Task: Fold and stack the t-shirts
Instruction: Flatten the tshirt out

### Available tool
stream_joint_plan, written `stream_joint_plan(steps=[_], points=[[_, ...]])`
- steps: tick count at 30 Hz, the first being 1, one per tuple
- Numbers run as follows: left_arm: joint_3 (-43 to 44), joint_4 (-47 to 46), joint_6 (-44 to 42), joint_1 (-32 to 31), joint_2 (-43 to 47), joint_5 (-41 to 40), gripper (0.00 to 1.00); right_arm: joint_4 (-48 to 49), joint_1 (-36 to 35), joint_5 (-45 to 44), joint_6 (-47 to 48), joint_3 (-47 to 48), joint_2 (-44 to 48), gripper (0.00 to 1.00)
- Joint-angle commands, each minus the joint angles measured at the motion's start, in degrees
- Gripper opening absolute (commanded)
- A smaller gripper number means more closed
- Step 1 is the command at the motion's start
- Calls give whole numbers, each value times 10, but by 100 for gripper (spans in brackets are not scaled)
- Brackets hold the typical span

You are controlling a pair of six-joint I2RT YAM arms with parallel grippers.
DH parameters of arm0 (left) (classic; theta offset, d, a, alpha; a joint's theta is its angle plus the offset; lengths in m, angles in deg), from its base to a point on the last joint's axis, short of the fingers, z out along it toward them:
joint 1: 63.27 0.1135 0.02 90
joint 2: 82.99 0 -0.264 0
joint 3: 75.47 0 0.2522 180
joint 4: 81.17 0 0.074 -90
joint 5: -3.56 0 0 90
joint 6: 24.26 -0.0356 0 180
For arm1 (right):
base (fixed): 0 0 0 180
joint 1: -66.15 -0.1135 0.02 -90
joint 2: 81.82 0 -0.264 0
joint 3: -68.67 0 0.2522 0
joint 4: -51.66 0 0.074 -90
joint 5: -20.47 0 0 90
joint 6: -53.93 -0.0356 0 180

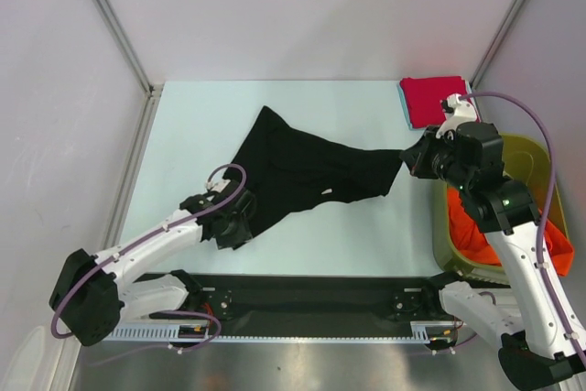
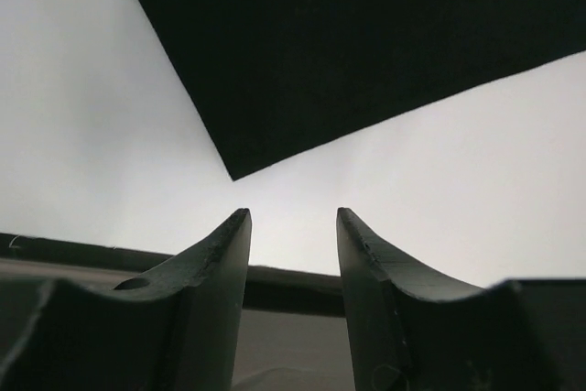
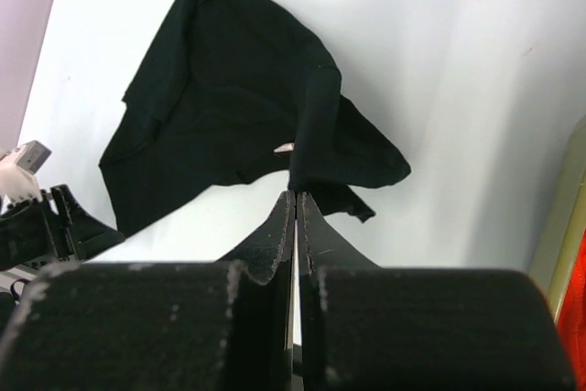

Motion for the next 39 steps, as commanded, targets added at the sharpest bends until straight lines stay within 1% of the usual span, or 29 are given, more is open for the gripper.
stream_joint_plan(steps=[1, 7, 10, 15, 20, 24, 27, 32, 33, 35, 36, 37, 39], points=[[-17, -47, 27, 7, -14, -2, 47, 16, -1, 4, -1, 7, 14, 0], [-41, -52, 22, 36, -18, -10, 47, 14, -2, 2, 2, 11, 14, 0], [-44, -50, 19, 46, -17, -17, 50, 17, -3, 4, 2, 8, 12, 0], [-71, -81, 18, 56, -20, 9, 50, 18, -2, 5, 0, 9, 10, 0], [-85, -96, 10, 66, -29, 4, 49, 18, -2, 0, 2, 12, 9, 0], [-88, -110, 4, 73, -39, -2, 44, 17, -1, 2, 0, 14, 6, 0], [-93, -119, -3, 78, -47, -4, 42, 18, -1, 2, 1, 17, 3, 0], [-105, -138, -14, 86, -51, -7, 28, 15, -1, 1, 2, 16, 2, 0], [-104, -143, -21, 88, -52, -8, 24, 15, -2, 0, 2, 16, 3, 0], [-96, -146, -35, 90, -58, -15, 19, 15, -2, 1, 2, 16, 1, 0], [-92, -142, -38, 91, -60, -18, 7, 15, -1, 3, 2, 16, -2, 0], [-86, -140, -41, 92, -61, -20, 0, 17, -1, 1, 2, 16, -2, 0], [-65, -125, -55, 91, -61, -28, 0, 17, -1, -1, 2, 17, -5, 0]])
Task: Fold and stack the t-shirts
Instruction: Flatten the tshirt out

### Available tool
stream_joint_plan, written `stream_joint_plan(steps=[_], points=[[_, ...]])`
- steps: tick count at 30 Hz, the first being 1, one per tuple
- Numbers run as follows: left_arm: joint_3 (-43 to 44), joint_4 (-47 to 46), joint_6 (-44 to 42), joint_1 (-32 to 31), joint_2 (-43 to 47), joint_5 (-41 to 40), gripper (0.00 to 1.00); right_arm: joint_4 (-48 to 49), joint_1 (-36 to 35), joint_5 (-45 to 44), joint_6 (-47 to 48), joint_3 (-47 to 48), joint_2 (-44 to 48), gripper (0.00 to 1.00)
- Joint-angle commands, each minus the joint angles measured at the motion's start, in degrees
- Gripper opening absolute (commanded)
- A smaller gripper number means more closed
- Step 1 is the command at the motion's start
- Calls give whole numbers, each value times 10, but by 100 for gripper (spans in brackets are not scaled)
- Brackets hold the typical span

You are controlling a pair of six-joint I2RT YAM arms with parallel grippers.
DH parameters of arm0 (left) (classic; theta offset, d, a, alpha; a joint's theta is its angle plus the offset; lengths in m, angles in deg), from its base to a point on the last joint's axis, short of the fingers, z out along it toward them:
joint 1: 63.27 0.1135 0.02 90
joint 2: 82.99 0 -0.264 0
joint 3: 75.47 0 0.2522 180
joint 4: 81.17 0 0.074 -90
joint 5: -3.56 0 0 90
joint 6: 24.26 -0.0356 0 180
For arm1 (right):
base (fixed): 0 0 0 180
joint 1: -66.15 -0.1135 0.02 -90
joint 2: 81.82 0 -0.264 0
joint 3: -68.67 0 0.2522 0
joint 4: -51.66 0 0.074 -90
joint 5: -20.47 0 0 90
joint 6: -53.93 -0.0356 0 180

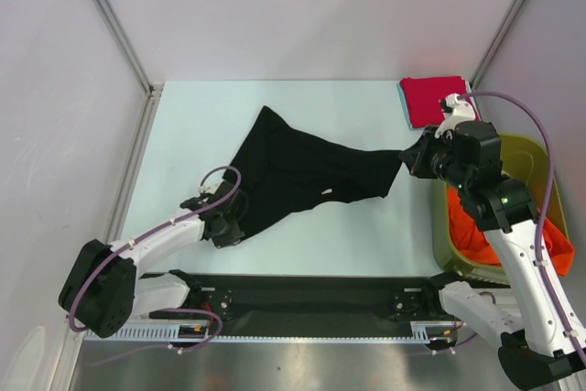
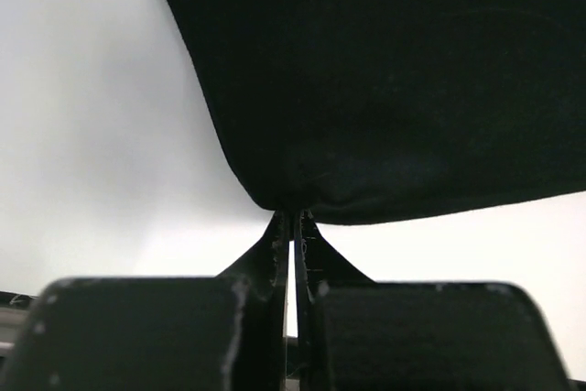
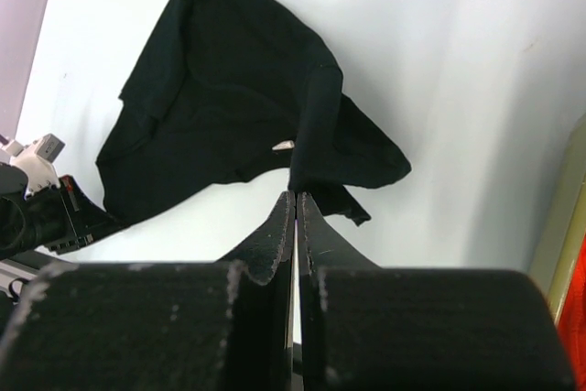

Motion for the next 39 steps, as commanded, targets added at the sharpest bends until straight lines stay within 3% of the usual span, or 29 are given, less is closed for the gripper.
stream_joint_plan(steps=[1, 9, 17, 22, 31, 39], points=[[16, -12, -31, 7, -14, -36, 0, 21, -2, -2, -1, 18, -3, 0], [200, 100, -113, 7, 35, -49, 0, 39, 12, -52, -13, 53, -60, 0], [507, 156, -213, 9, 37, -119, 0, 74, 48, -105, -6, 202, -176, 0], [672, 146, -276, 11, 33, -148, 0, 102, 96, -84, -26, 287, -220, 0], [808, 46, -387, 11, 67, -187, 0, 205, 164, -21, -99, 359, -223, 0], [868, -22, -426, 11, 132, -151, 0, 247, 164, -19, -102, 383, -123, 0]])
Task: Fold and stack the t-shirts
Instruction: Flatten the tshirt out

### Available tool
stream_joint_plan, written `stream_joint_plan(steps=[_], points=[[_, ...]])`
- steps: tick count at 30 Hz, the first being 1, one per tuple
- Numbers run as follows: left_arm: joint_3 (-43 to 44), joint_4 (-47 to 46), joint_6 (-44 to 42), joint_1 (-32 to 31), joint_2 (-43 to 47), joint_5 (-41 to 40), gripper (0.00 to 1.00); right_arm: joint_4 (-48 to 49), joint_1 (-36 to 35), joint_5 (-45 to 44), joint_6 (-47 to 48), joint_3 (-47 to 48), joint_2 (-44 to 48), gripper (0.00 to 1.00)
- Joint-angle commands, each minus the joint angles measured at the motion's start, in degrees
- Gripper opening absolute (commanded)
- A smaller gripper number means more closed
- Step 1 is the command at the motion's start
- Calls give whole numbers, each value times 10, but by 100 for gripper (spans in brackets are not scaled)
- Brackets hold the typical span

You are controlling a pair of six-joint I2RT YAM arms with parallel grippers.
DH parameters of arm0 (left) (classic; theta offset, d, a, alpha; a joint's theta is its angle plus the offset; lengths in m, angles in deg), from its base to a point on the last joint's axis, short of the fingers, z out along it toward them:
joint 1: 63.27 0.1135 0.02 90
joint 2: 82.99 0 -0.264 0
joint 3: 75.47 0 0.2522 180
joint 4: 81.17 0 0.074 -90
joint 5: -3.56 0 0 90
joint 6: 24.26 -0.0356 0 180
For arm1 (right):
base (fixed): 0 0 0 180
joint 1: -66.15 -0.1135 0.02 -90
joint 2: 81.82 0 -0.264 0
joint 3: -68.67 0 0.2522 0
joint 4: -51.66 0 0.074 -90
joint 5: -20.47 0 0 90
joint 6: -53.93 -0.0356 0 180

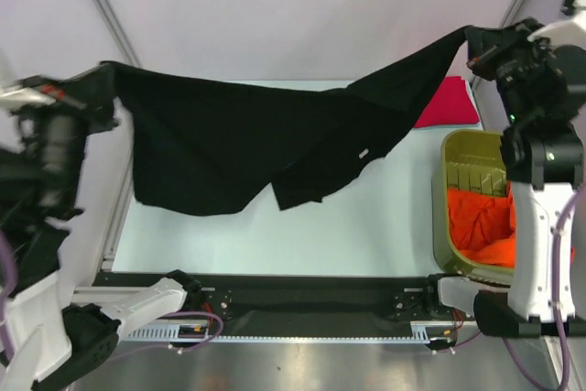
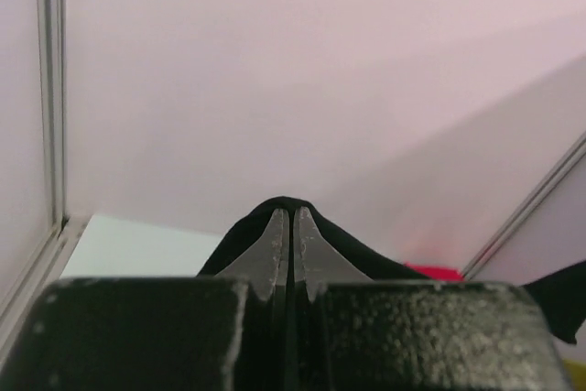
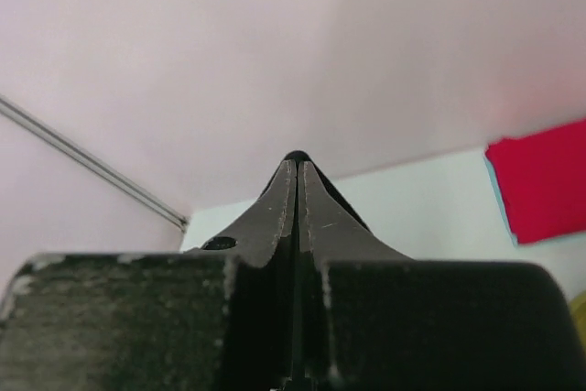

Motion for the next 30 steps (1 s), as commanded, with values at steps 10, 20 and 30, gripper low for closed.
stream_joint_plan(steps=[10, 20, 30], points=[[114, -12, -33, 4, 96, 75, 0, 82, 2, -18, 25, 92, 206, 0], [90, -27, -37, 4, 112, 53, 0, 138, -1, -8, 23, 149, 176, 0], [-75, -217, -117, 4, 83, -61, 0, 305, 0, 9, 50, 72, 73, 0]])
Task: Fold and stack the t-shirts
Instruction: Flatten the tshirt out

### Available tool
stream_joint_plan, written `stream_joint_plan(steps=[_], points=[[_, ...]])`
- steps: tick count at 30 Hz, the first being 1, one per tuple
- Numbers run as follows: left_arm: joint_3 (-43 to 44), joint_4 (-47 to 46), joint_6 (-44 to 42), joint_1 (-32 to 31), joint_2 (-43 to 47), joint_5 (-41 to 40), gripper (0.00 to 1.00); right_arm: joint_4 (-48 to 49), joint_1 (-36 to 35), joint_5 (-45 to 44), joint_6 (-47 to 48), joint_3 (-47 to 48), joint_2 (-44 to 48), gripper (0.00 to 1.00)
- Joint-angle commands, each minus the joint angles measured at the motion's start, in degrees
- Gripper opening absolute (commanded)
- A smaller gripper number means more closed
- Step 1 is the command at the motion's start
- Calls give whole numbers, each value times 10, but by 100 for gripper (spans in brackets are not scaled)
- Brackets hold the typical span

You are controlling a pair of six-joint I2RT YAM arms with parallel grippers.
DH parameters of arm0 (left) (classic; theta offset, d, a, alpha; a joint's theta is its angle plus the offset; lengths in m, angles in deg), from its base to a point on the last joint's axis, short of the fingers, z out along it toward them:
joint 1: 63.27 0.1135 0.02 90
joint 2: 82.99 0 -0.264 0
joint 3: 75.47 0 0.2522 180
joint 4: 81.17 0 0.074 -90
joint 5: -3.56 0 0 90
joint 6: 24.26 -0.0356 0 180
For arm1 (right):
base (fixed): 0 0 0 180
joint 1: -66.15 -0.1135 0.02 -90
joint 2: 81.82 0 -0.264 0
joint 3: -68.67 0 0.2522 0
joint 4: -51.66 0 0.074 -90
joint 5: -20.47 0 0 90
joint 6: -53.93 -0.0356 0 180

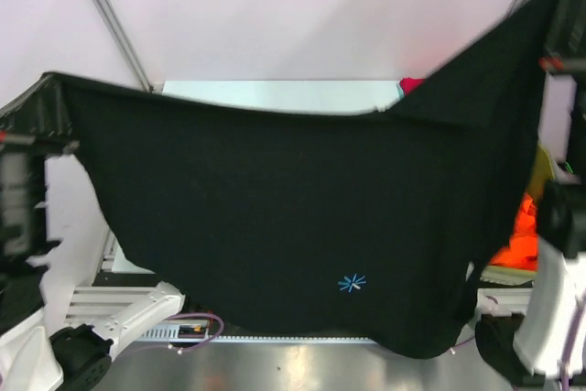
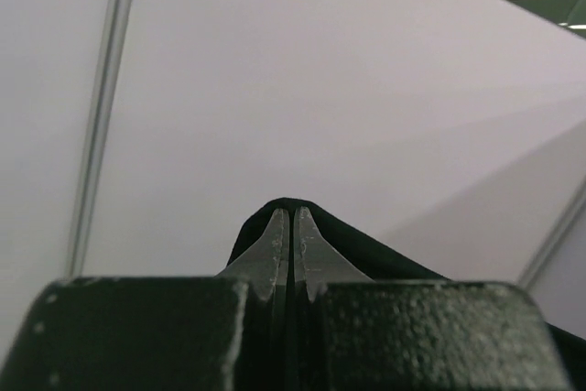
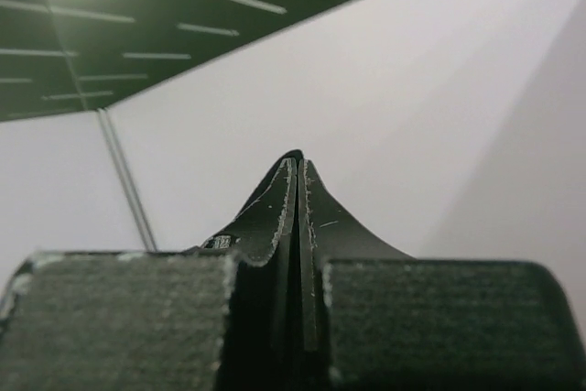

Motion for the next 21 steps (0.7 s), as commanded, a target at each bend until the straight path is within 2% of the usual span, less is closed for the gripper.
stream_joint_plan(steps=[1, 4, 11, 21], points=[[-31, -119, -56, 3, -30, -66, 0, 91, 0, -1, 20, -6, -56, 0], [-27, -176, -89, 3, -52, -75, 0, 134, 0, 3, 17, -3, -84, 0], [28, -171, -96, 3, -70, -51, 0, 155, 0, 1, 13, 8, -80, 0], [24, -113, -32, 3, 26, -13, 0, 105, 0, -10, 4, 30, 12, 0]])
